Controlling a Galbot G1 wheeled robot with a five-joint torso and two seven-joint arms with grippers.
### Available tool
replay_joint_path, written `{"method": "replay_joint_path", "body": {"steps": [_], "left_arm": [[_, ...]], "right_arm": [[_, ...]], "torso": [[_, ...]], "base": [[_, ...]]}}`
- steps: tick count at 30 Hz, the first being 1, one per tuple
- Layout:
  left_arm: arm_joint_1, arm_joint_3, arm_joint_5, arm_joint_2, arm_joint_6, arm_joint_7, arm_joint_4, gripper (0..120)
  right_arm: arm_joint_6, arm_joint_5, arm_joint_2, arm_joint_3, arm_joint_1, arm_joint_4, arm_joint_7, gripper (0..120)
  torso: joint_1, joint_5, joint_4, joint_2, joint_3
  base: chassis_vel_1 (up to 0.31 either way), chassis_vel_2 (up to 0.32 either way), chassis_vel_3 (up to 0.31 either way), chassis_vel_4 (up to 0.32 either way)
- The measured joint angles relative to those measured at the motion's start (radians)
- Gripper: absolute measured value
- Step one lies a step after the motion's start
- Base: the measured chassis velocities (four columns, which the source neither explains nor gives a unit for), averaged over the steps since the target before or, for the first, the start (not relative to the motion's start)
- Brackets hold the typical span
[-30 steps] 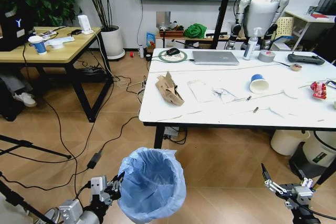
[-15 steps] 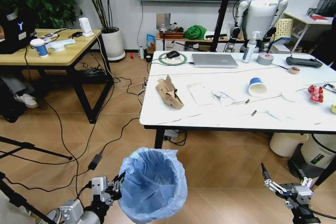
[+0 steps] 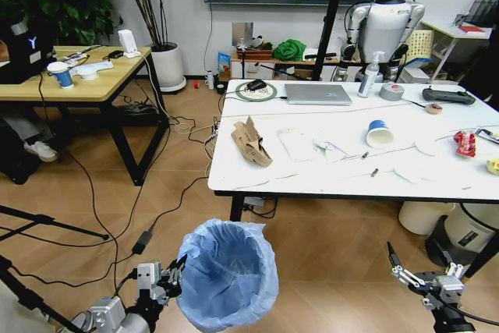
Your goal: Pick up the trash bin and place the trash from the table into it.
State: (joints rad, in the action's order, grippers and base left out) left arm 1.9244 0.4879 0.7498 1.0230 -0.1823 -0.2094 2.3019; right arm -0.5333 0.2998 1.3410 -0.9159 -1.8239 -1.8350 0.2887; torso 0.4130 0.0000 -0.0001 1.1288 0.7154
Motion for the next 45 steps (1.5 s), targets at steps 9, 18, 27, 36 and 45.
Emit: {"method": "replay_joint_path", "body": {"steps": [9, 18, 27, 36, 45], "left_arm": [[-0.002, -0.005, -0.001, 0.003, 0.000, 0.002, -0.003, 0], [-0.002, -0.005, -0.003, 0.003, 0.000, 0.000, -0.003, 0], [0.006, -0.005, -0.002, 0.004, -0.003, -0.036, 0.010, 0], [0.018, -0.002, -0.063, 0.009, 0.007, -0.054, 0.033, 0], [0.026, 0.028, -0.013, -0.054, -0.032, 0.000, 0.056, 0]], "right_arm": [[0.001, 0.001, -0.002, -0.001, -0.001, -0.001, -0.001, 100], [0.003, 0.001, -0.002, -0.002, -0.001, -0.003, -0.001, 100], [0.002, 0.002, -0.003, -0.003, -0.004, -0.003, -0.001, 100], [0.023, 0.018, -0.008, 0.013, -0.016, -0.030, -0.002, 100], [0.057, 0.034, -0.079, 0.073, -0.011, -0.068, -0.052, 100]], "torso": [[0.020, 0.0000, 0.0000, 0.045, 0.025], [0.041, 0.0000, 0.0000, 0.091, 0.050], [0.062, 0.0000, 0.0000, 0.139, 0.077], [0.074, -0.0001, -0.0001, 0.167, 0.093], [0.073, 0.0001, 0.0000, 0.164, 0.092]], "base": [[0.000, 0.000, 0.000, 0.000], [0.000, 0.000, 0.000, 0.000], [0.000, 0.000, 0.000, 0.000], [0.000, 0.000, 0.000, 0.000], [0.000, 0.000, 0.000, 0.000]]}}
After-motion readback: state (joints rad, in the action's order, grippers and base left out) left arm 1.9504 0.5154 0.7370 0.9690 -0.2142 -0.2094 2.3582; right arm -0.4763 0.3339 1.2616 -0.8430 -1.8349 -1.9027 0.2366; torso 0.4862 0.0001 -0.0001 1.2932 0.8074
